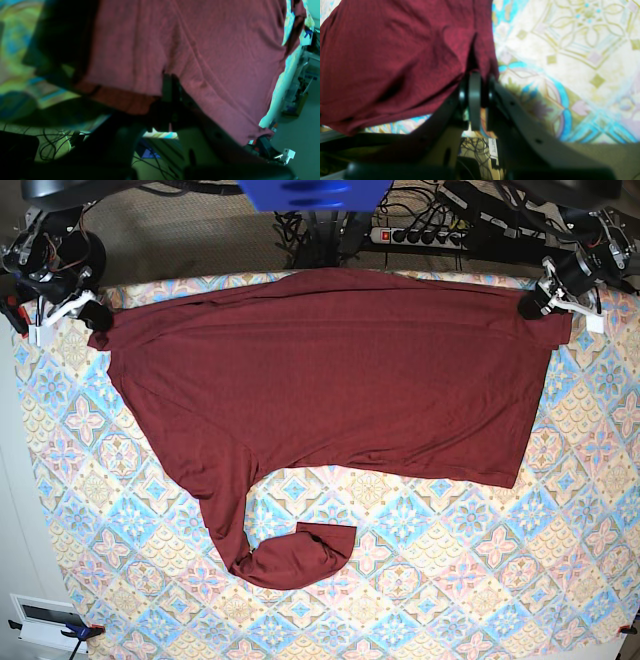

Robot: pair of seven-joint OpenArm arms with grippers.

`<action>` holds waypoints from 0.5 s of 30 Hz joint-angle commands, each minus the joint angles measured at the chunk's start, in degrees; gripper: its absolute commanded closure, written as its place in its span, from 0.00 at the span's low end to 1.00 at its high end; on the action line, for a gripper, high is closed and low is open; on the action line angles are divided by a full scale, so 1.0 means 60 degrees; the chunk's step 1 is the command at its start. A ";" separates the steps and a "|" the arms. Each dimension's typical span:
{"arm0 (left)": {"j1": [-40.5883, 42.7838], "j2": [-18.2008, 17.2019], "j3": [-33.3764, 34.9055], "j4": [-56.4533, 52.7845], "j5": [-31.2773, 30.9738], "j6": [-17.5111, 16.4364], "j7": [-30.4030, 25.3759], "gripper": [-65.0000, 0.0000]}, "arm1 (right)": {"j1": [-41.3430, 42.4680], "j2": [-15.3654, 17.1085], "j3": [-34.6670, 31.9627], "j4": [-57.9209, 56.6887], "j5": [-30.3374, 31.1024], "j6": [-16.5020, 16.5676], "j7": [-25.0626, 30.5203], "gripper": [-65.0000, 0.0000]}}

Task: Layout the t-shirt on the table in an organized manner, then fold the t-shirt properly
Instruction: 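Drag the folded edge with both grippers toward the robot's base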

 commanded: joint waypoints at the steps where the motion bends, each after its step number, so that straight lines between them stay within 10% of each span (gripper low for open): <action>1: 0.0181 -0.0194 -0.0112 0.0095 0.0356 0.0087 -0.0093 1.00 | -0.0058 0.0241 0.0128 0.0174 0.0152 0.0020 0.0249 1.00; 15: 0.0196 -0.0179 -0.0112 0.0095 0.0356 0.0102 -0.0093 0.98 | -0.0102 0.0241 0.0099 0.0174 0.0123 0.0020 0.0278 1.00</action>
